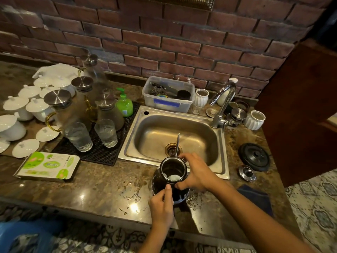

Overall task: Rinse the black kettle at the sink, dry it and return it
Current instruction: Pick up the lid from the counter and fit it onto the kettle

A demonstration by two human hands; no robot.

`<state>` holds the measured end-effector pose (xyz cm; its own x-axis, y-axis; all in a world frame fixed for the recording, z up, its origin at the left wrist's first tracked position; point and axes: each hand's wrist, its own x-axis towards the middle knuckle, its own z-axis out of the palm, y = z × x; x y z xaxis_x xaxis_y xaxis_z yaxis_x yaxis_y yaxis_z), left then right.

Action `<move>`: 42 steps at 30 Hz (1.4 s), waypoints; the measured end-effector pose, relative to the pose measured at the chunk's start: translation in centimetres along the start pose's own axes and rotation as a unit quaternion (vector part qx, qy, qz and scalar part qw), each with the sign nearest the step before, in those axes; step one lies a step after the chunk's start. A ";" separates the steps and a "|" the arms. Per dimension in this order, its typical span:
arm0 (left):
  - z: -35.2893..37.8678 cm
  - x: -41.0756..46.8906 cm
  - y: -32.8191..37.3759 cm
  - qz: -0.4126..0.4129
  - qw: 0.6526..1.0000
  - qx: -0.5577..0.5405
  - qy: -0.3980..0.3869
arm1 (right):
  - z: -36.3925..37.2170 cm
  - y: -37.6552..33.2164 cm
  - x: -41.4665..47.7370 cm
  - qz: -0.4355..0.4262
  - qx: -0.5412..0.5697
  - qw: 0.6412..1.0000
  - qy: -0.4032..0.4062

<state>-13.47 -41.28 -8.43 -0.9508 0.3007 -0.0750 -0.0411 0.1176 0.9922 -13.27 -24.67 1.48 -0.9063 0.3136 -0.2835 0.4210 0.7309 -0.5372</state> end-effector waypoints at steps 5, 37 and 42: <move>0.5 0.0 -0.3 -0.010 1.000 -0.008 -0.002 | 0.0 0.8 0.4 -0.012 -0.005 1.000 -0.006; -0.7 -1.4 3.1 -0.054 0.992 0.085 -0.076 | 0.7 0.1 -2.8 -0.008 -0.004 0.999 0.031; -2.8 -1.4 4.7 -0.042 0.977 0.185 -0.100 | 1.1 0.8 -4.8 0.002 0.024 0.998 0.061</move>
<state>-13.21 -43.82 -3.39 -0.8687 0.4488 -0.2098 0.0313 0.4724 0.8808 -8.48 -26.23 1.55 -0.9010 0.3906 -0.1887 0.4239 0.7004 -0.5742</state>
